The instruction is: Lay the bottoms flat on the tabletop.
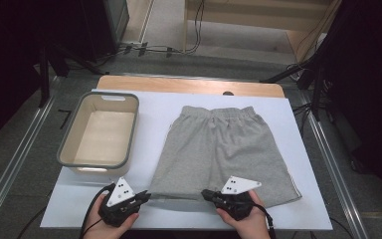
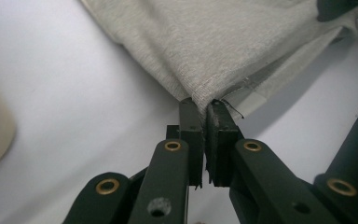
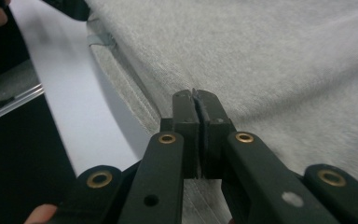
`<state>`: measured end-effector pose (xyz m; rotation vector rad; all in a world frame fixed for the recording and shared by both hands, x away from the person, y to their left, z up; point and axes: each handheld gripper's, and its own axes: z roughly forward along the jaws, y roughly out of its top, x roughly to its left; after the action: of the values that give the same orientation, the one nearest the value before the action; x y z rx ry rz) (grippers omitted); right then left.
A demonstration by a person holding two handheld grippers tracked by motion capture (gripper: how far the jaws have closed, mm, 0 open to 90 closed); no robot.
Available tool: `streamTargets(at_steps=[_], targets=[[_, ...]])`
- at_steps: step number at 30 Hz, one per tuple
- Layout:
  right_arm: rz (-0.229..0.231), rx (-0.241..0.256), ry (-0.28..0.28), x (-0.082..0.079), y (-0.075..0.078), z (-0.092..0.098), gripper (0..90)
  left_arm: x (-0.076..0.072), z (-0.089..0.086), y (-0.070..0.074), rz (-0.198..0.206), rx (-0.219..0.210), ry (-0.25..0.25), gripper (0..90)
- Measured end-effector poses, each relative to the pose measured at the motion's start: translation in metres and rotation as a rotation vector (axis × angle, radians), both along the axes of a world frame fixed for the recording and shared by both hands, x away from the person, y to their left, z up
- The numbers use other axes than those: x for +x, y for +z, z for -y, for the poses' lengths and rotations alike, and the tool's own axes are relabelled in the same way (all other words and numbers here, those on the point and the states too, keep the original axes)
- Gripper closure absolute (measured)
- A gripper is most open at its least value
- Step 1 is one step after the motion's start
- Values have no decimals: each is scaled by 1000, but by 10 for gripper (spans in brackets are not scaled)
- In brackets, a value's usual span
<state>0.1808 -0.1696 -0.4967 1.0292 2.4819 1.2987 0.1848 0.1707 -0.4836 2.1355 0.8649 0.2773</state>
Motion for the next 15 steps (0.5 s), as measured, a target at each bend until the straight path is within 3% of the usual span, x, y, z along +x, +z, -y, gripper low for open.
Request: streamTargets(at_steps=[4, 5, 8, 12, 15], targets=[[-7, -14, 23, -3, -4, -9, 840, 2, -7, -6, -21, -6, 2, 855], [-1, -14, 20, -3, -5, -9, 778, 3, -7, -7, -30, -25, 2, 825], [3, 17, 27, -2, -3, -4, 575, 4, -9, -7, -42, -85, 6, 557], [47, 23, -9, -4, 7, 18, 492, 8, -14, -3, -55, -208, 20, 407], [61, 31, -75, -5, 14, 45, 490, 12, -14, -3, -38, -200, 61, 409]])
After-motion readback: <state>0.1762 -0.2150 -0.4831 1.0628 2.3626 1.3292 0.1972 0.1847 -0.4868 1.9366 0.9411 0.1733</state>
